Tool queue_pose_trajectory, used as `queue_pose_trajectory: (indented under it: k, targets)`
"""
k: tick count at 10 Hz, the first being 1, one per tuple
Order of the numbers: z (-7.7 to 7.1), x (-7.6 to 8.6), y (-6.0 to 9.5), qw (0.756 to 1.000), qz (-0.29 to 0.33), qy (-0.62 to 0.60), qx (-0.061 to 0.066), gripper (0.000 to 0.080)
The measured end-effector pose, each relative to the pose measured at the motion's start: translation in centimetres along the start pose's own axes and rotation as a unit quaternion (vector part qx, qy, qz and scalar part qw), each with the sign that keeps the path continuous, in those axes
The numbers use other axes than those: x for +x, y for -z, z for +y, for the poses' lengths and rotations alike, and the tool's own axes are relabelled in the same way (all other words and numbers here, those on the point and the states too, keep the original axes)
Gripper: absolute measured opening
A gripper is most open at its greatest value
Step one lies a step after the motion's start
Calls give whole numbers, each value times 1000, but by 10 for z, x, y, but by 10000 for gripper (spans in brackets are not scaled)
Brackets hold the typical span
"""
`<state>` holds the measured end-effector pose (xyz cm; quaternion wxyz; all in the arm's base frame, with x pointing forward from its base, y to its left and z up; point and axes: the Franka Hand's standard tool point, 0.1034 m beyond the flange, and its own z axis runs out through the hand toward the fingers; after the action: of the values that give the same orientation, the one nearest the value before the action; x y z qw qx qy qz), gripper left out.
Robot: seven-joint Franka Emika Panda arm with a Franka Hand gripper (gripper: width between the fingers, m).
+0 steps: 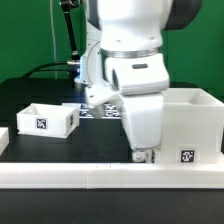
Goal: Assemble drawer
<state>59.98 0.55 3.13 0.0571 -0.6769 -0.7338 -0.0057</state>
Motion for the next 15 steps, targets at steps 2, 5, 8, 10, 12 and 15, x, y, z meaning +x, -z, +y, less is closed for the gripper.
queue_pose_trajectory:
  k: [2,5,8,10,12,15]
  targets:
    - [3,-20,19,1000,-10,-2,-19,649]
    - [-24,-38,52,993,-18,-52,-107,649]
    - [-48,-43,44,992,-13,-71,-106,649]
    - [-51,-51,45,989,-11,-92,-119,649]
    - [-85,-82,44,974,-17,-159,-161,649]
    - [-124,-122,35,968,-28,-179,-174,649]
